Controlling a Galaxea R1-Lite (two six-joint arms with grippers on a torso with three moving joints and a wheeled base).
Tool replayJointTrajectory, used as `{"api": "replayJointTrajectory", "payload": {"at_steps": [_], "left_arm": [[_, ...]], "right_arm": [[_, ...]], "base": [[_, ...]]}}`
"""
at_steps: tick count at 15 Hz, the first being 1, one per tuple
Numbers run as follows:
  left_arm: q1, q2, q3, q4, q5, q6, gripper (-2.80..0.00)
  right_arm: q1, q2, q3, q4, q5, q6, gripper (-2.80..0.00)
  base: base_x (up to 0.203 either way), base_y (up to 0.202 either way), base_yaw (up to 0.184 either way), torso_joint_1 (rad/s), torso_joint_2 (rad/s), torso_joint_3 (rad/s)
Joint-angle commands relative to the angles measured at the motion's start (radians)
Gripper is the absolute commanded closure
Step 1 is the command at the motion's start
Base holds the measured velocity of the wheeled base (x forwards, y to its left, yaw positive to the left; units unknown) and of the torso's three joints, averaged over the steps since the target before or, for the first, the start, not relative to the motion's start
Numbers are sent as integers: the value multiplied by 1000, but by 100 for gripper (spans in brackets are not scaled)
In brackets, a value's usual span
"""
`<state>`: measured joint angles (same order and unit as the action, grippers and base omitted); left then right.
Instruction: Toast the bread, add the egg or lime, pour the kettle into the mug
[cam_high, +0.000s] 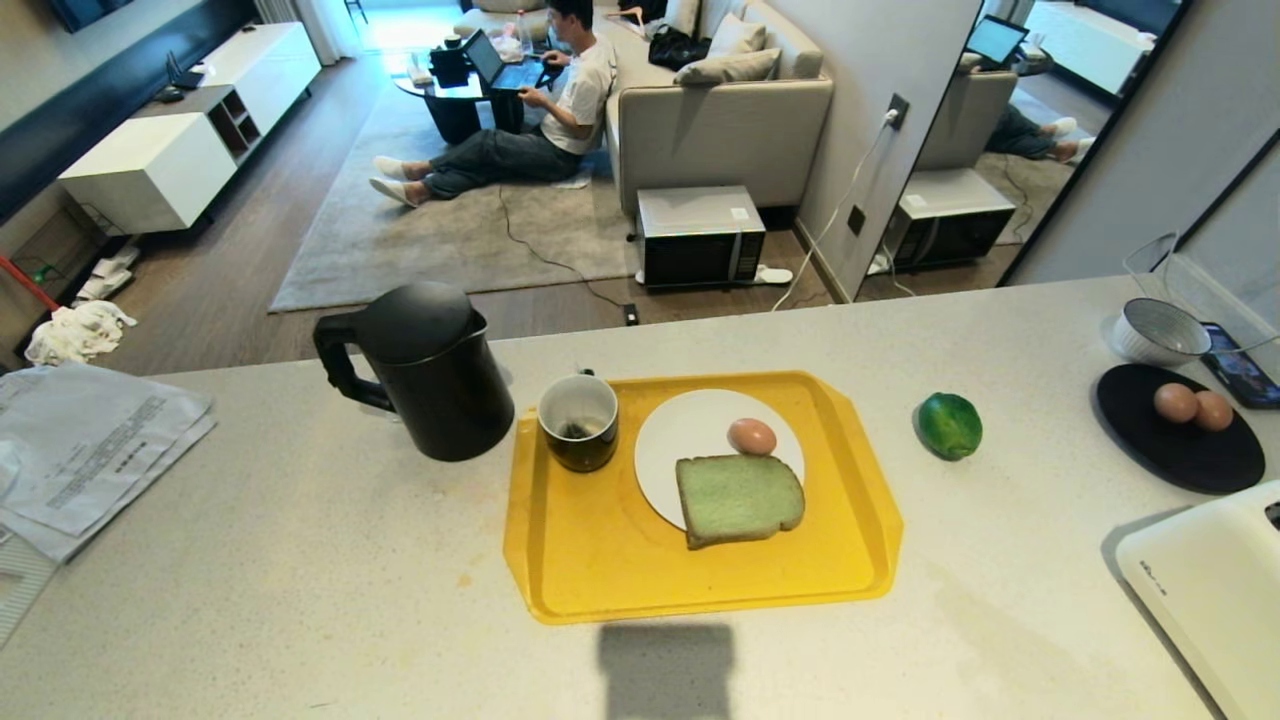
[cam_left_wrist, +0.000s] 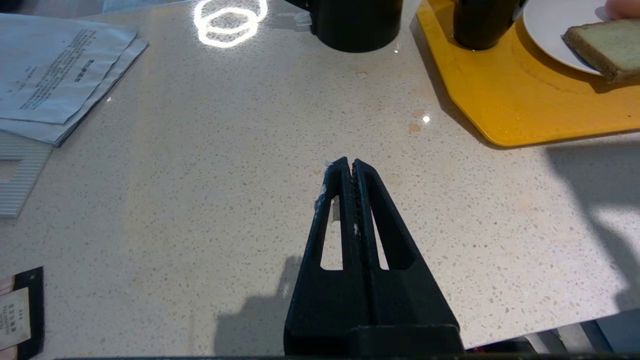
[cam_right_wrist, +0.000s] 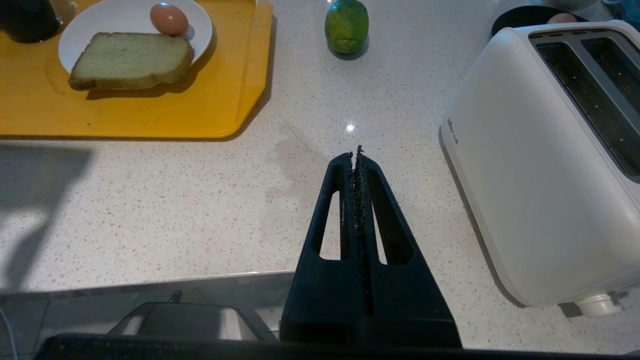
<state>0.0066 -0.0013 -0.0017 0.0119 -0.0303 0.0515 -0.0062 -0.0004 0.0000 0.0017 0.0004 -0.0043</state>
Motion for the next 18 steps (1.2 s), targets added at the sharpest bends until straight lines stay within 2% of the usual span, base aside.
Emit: {"api": "replayJointTrajectory", "payload": {"at_steps": [1, 9, 15, 18], "left_arm": [[0, 0, 0, 0, 0, 1, 0], [1, 0, 0, 0, 0, 1, 0], [0, 0, 0, 0, 0, 1, 0], [0, 1, 0, 0, 0, 1, 0]], "right_arm": [[0, -1, 2, 0, 1, 0, 0], [0, -1, 2, 0, 0, 1, 0], [0, -1, 2, 0, 0, 1, 0], [0, 0, 2, 0, 0, 1, 0]], "base": [[0, 0, 0, 0, 0, 0], [0, 0, 0, 0, 0, 0], [0, -6, 101, 1, 1, 2], [1, 1, 19, 1, 2, 0]]}}
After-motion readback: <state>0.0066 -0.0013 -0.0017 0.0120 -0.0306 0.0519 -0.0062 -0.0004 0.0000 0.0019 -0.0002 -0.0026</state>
